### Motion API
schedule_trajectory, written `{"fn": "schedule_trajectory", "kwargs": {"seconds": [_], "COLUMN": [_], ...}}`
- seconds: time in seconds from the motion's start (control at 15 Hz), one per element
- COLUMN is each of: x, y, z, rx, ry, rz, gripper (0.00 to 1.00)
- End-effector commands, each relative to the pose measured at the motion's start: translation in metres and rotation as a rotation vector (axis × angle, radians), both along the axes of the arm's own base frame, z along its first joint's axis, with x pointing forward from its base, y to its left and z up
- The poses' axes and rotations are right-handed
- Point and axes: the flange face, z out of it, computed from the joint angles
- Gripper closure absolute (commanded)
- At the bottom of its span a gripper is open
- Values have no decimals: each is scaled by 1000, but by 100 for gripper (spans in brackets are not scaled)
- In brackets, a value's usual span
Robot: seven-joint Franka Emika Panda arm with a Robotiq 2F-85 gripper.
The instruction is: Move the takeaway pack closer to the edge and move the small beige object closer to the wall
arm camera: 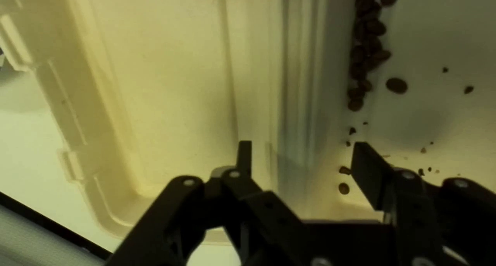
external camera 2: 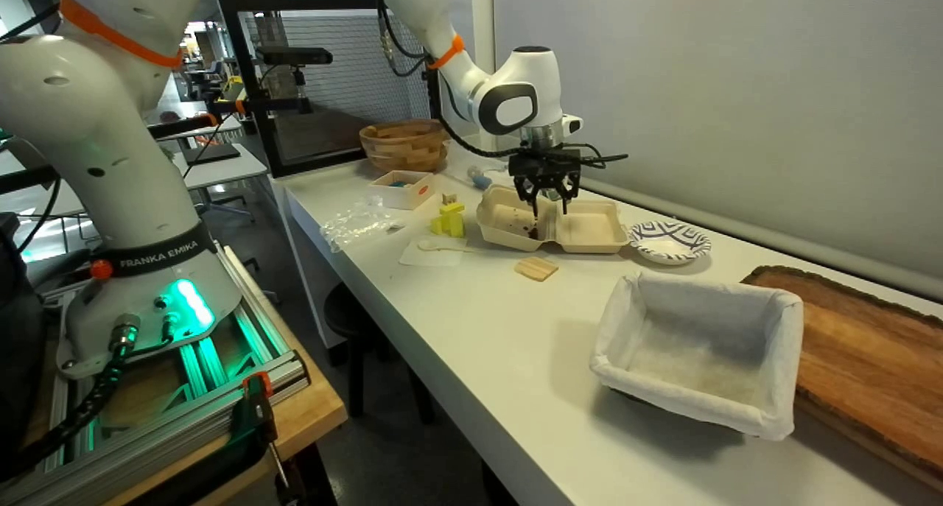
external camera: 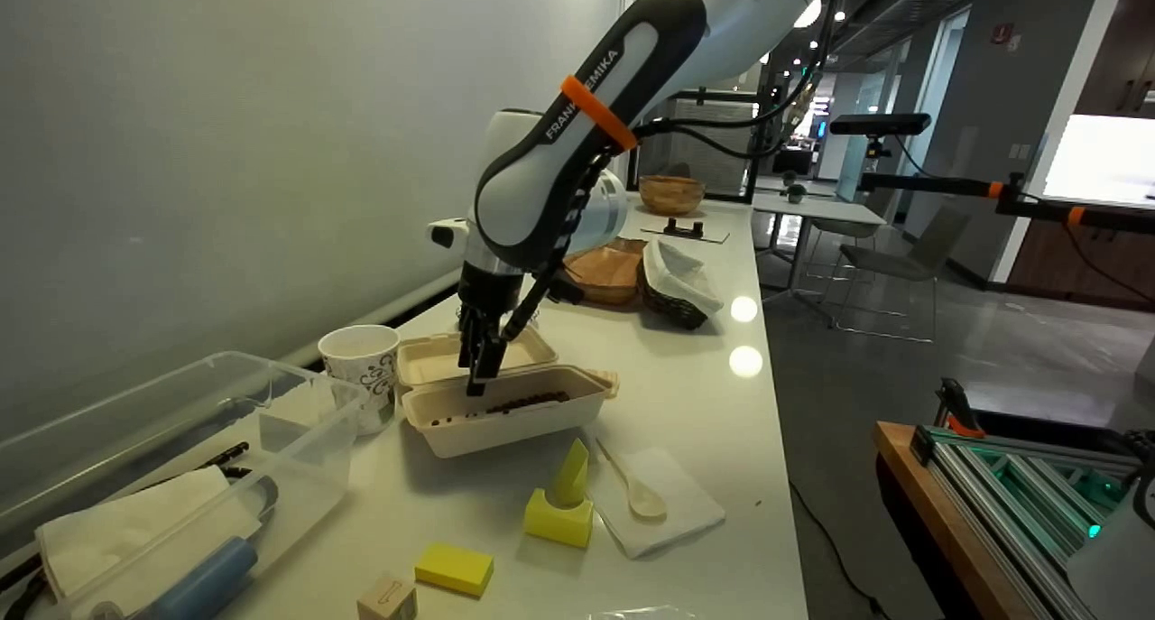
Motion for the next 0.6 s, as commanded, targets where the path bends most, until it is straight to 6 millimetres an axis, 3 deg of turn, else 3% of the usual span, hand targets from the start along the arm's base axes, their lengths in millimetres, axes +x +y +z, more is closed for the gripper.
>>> {"fn": "schedule_trajectory", "kwargs": {"seconds": [0.0, 0.13, 0.2, 0.27, 0.4, 0.53], "x": [-1, -2, -3, -4, -5, -4], "y": [-5, -7, -9, -11, -14, -15], "z": [-10, -14, -16, -18, -22, -20], "rx": [-14, -18, -22, -22, -29, -33], "ry": [-10, -5, -1, 3, 10, 8], "rz": [22, 25, 28, 27, 28, 29], "gripper": [38, 43, 54, 55, 70, 72]}}
